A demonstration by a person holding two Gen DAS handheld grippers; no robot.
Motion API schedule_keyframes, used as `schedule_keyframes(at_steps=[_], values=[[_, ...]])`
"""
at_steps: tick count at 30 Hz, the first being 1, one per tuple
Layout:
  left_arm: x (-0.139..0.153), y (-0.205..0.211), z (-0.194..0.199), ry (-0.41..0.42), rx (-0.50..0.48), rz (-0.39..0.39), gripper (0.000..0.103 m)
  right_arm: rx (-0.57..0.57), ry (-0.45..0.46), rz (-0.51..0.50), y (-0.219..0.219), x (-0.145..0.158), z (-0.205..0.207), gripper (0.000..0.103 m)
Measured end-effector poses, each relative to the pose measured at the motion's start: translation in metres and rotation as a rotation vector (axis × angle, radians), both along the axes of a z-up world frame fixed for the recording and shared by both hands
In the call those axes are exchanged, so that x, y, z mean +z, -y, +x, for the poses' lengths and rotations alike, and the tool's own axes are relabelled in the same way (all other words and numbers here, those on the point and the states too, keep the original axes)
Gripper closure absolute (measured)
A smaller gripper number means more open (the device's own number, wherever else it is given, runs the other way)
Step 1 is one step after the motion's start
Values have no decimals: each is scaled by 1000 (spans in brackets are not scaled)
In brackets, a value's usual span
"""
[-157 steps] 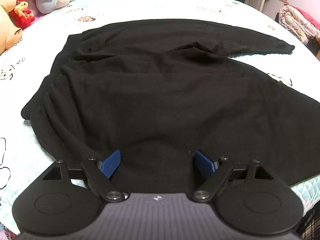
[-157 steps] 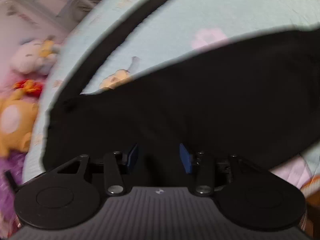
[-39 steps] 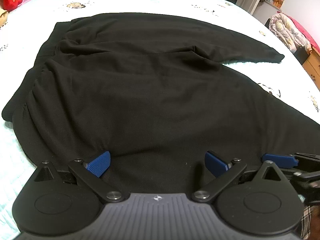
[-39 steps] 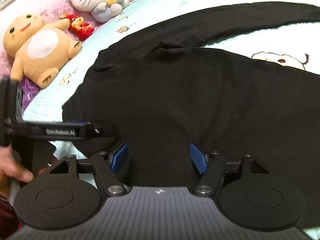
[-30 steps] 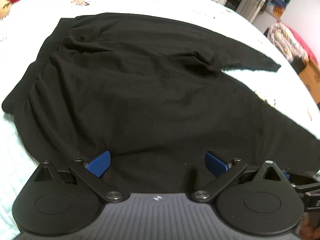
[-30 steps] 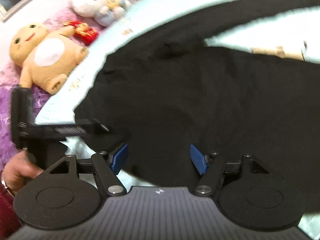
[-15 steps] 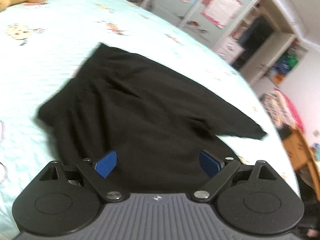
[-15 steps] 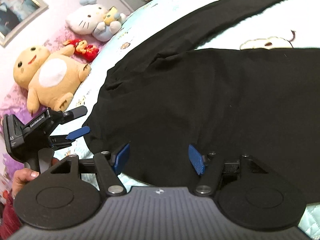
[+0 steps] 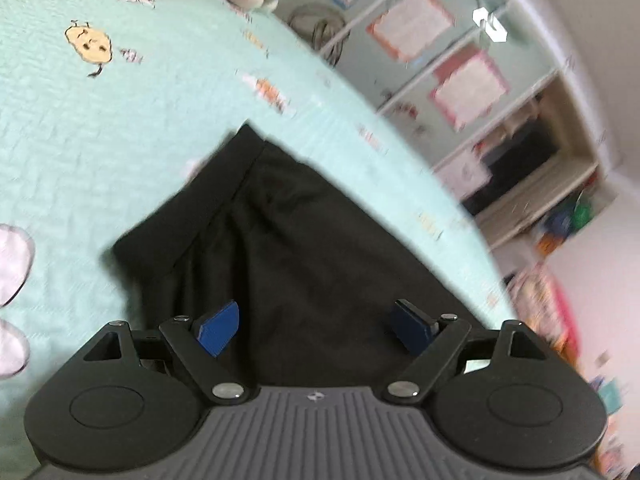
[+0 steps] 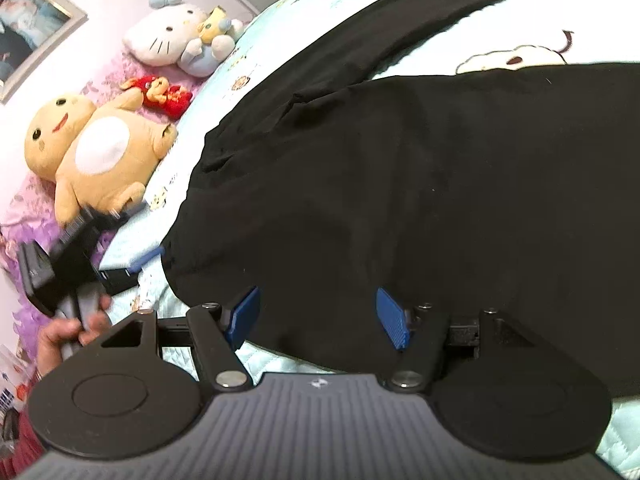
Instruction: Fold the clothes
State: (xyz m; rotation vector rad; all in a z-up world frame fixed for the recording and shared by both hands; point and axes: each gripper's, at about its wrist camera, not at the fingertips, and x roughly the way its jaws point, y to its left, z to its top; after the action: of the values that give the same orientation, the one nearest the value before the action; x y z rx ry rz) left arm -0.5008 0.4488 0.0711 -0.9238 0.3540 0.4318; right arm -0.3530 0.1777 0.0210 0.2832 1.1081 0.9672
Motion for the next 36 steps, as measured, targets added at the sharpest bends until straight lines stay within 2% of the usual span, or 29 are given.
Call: schedule_keyframes(at_steps=[2,4,6,7,8,10,15,18,19,20,22,23,25,30,32,36], values=[[-2,-10,6,14,57,-13,17,12,28,-16,-4,5,2,38],[-12,-21,16,-12,111,-45,18,20,53,-29,-8,10,3,38],[-26,-29,29,-35,105,-74,25,18,67,-24,-11,17,9,38],[-33,-31,34,-80,105,-83,38,17,73,-21,-13,21,12,38],[-39,-31,35,-130,121,-86,58,13,83,-17,-15,26,17,38],[-45,-26,31,-170,157,-59,75,10,107,-6,-21,38,27,38],[-32,-20,14,-56,205,-50,72,54,215,44,-50,74,56,38],[-22,-14,16,45,193,6,48,125,330,47,-90,96,79,38],[-27,-15,18,44,182,-2,40,154,381,46,-108,102,86,38],[-32,-16,21,42,172,-11,38,185,432,46,-126,106,92,38],[-41,-18,25,39,150,-27,41,245,528,40,-162,113,105,38],[-46,-19,28,37,139,-35,51,272,560,29,-180,113,111,38],[-56,-21,33,33,117,-51,63,321,589,4,-216,110,124,38],[-63,-24,37,31,98,-63,62,391,602,-37,-284,90,147,37],[-63,-23,39,20,95,-45,61,421,645,-68,-307,81,150,37],[-64,-20,43,3,88,-12,61,530,789,-132,-350,66,150,37]])
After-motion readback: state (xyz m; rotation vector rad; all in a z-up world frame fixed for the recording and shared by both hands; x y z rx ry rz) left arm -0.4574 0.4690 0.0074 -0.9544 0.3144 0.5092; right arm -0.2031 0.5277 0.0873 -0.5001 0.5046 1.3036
